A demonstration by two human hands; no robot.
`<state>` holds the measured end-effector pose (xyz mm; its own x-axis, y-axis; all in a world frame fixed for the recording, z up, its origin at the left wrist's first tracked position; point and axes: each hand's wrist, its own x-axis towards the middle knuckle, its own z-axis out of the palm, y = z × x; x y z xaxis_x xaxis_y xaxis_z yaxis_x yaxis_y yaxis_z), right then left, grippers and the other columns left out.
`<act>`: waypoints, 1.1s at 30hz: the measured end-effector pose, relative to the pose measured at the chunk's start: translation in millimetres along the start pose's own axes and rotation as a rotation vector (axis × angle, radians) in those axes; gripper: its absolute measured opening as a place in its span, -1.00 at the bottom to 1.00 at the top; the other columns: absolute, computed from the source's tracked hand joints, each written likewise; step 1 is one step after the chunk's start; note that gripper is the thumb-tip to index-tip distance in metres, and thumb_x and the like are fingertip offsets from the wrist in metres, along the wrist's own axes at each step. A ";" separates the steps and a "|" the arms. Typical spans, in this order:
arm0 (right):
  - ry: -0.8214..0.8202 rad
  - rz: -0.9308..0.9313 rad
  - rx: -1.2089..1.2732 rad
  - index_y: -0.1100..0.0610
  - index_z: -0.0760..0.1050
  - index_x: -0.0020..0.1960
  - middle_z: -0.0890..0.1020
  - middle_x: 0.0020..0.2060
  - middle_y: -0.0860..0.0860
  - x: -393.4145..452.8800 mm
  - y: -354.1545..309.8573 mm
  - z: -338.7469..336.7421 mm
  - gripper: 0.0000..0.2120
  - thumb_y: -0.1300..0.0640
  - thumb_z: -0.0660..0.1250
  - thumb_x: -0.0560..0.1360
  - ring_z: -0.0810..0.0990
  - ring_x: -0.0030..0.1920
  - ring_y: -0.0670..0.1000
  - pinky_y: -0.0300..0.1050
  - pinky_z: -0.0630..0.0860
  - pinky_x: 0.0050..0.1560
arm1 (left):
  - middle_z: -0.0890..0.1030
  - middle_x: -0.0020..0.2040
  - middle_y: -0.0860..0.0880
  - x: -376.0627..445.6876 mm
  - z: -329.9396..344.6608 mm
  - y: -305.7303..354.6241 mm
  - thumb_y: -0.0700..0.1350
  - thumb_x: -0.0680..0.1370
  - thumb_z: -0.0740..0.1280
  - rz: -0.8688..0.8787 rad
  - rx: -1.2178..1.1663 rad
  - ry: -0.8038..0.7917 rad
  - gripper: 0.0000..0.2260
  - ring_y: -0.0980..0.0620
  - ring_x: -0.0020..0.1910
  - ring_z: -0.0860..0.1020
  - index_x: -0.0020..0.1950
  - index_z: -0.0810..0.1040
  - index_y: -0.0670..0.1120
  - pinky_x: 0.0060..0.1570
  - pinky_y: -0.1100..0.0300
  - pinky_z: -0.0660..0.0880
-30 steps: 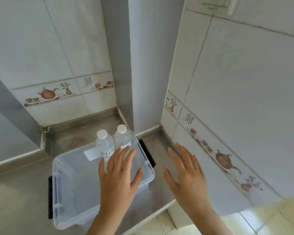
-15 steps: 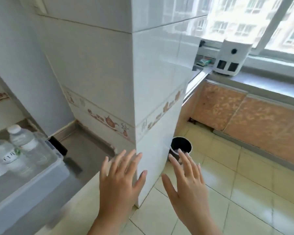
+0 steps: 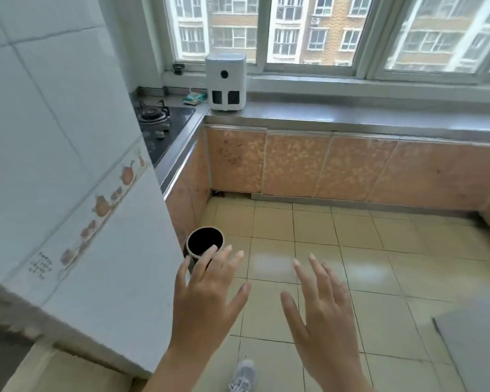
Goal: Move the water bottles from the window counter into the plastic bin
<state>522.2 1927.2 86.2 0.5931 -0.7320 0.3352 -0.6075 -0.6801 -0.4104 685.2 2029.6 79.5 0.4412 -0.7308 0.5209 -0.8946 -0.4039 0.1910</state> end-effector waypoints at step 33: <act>0.222 0.614 -0.217 -0.04 0.23 0.47 0.27 0.49 0.03 345.9 452.8 -63.5 -0.47 -0.20 -0.02 0.55 0.10 0.49 0.03 0.09 -0.02 0.42 | 0.59 0.33 0.06 470.2 387.1 346.6 0.26 0.52 0.22 0.580 -0.381 -0.150 -0.52 -0.01 0.34 0.54 0.34 0.58 0.06 0.37 -0.16 0.28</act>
<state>418.7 1363.5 70.2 -0.0007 -0.9624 0.2718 -0.9048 -0.1152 -0.4101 610.0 1333.0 68.5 -0.1337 -0.8487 0.5118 -0.9386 0.2742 0.2095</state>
